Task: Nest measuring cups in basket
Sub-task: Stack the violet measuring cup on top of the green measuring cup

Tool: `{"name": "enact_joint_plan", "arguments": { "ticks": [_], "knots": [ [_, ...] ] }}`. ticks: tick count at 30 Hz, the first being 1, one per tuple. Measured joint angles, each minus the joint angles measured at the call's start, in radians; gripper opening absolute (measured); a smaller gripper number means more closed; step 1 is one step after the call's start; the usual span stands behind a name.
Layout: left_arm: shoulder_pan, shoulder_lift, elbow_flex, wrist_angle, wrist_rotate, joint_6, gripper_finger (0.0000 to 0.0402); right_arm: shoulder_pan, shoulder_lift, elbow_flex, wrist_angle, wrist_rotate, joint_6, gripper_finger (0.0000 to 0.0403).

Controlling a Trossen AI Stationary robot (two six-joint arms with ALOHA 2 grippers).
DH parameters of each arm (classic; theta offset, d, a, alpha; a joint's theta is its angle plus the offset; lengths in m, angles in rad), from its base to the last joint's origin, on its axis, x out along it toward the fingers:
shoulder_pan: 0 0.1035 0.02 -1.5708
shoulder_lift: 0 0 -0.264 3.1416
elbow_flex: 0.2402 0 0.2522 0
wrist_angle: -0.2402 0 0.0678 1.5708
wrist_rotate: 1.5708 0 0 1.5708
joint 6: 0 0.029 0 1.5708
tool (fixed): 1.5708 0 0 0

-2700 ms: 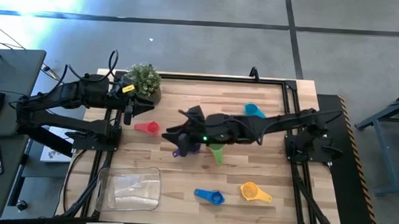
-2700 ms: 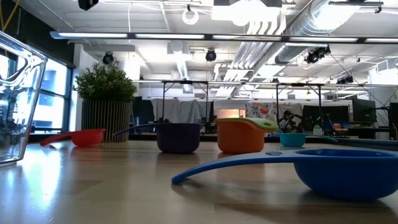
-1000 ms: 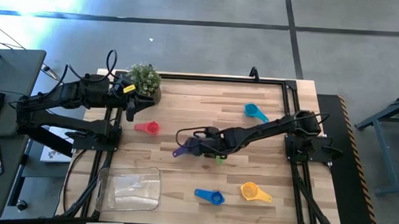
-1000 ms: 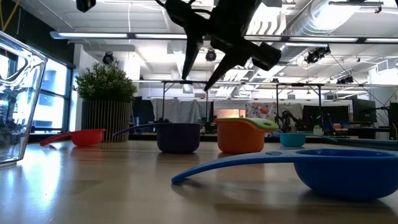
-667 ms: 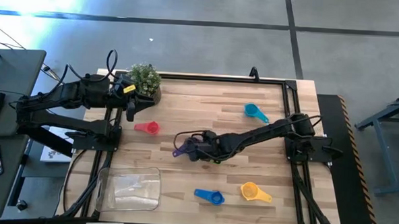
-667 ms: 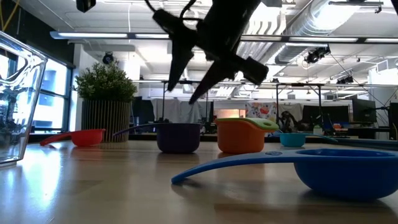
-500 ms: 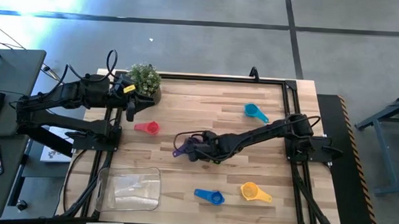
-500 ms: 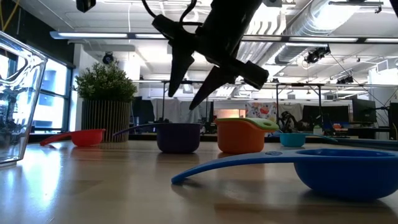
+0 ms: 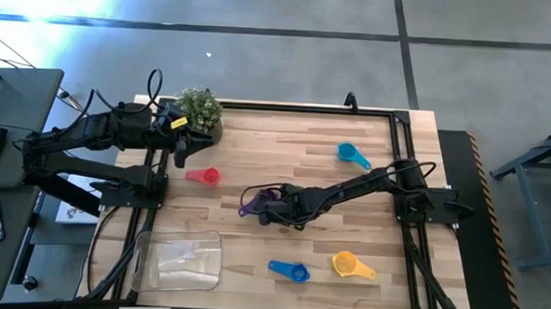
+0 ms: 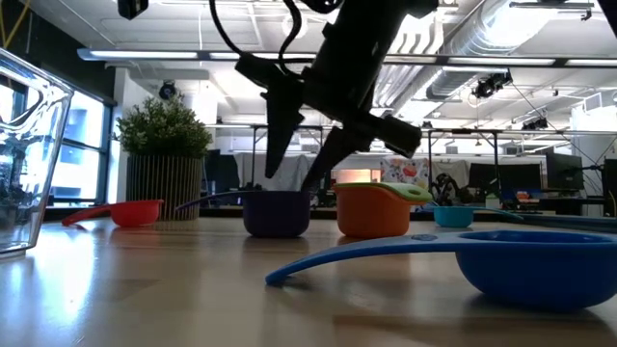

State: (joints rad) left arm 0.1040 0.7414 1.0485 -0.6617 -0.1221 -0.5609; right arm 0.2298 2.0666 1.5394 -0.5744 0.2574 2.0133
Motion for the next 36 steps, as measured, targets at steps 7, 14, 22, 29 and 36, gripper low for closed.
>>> {"name": "enact_joint_plan", "arguments": {
  "ticks": [7,14,22,29,36],
  "knots": [
    [0.000,0.000,0.000,0.000,0.000,0.040,0.0115,-0.003,0.015,0.000,-0.010,0.021,0.032,0.0169],
    [0.000,0.000,0.000,0.000,0.001,0.041,0.0115,-0.007,0.024,0.000,-0.024,0.028,0.058,0.0169],
    [0.000,0.000,0.000,0.000,0.008,0.042,0.0115,-0.037,0.024,0.000,-0.043,0.029,0.055,0.0169],
    [0.000,0.000,0.000,0.000,0.008,0.065,0.0115,-0.047,0.024,0.000,-0.043,0.007,0.051,0.0165],
    [0.000,0.000,0.000,0.000,0.008,0.084,0.0115,-0.047,0.024,0.000,-0.043,0.005,0.047,0.0103]
  ]
}}
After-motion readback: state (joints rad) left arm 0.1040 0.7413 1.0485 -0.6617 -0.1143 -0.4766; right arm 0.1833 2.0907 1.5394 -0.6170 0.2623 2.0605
